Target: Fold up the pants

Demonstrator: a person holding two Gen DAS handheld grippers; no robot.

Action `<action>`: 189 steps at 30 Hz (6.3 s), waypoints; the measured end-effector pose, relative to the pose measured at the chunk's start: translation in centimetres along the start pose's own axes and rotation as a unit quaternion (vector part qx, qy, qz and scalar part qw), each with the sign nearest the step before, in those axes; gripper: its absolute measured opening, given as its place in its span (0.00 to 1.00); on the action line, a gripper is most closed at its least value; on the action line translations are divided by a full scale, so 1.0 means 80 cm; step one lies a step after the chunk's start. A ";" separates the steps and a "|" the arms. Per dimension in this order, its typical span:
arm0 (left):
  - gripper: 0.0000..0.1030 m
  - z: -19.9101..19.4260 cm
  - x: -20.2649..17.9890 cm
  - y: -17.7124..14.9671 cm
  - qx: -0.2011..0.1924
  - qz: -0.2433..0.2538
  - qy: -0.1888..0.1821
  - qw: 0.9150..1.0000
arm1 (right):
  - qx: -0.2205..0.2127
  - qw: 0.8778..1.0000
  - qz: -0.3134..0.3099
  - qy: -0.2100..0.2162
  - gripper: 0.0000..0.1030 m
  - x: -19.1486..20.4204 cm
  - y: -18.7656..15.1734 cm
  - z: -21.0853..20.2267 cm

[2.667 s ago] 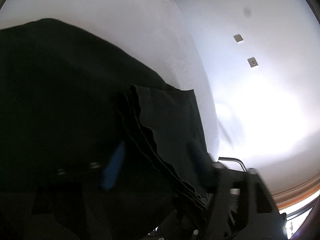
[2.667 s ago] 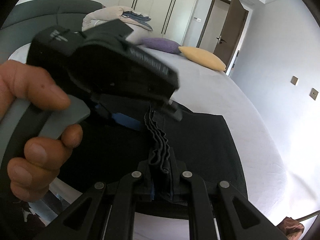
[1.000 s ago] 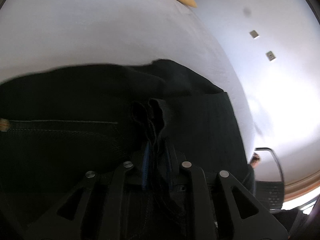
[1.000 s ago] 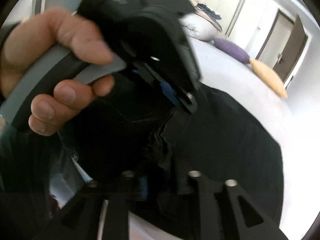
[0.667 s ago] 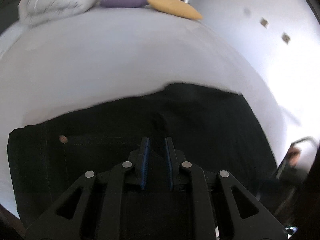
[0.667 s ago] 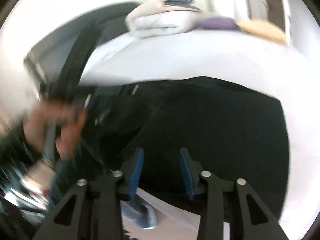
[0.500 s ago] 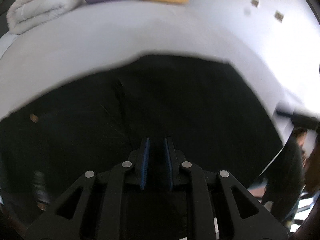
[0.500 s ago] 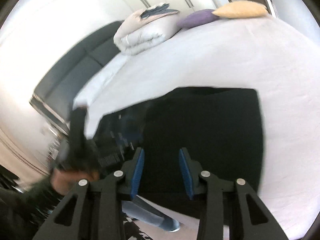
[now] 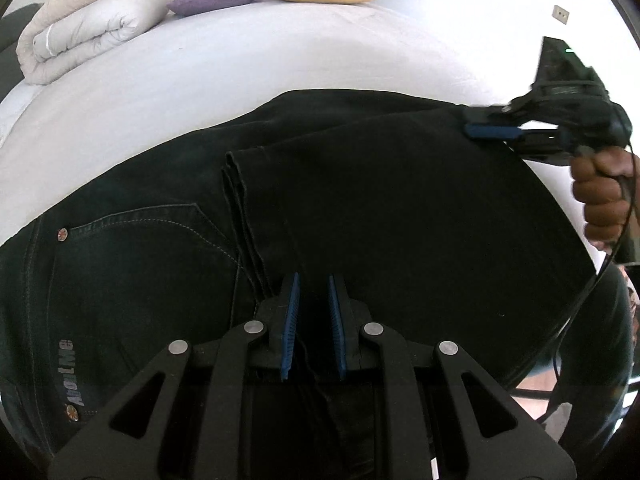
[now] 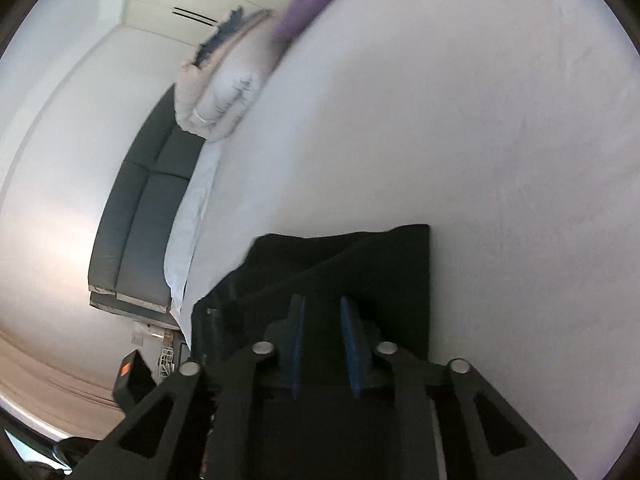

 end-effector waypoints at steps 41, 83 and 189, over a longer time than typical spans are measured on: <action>0.14 -0.004 0.008 -0.012 -0.018 -0.031 -0.009 0.999 | 0.004 0.998 0.026 0.049 0.00 -0.052 -0.185 -0.036; 0.94 -0.121 0.227 -0.266 -0.230 -0.577 -0.111 0.776 | 0.072 0.985 -0.077 0.140 0.48 0.132 -0.197 0.035; 0.90 -0.053 -0.129 0.079 -0.111 0.328 0.242 0.906 | 0.093 0.995 0.024 0.026 0.23 0.037 -0.055 0.069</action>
Point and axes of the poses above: each gripper's, at about its wrist camera, not at the fingertips, and z roughly the way its jaws point, x to its left, y to its top, the point moved 8 cm from there along z, roughly the way its jaws point, and after that the axes turned 15 degrees about z, right-handed, at the moved point
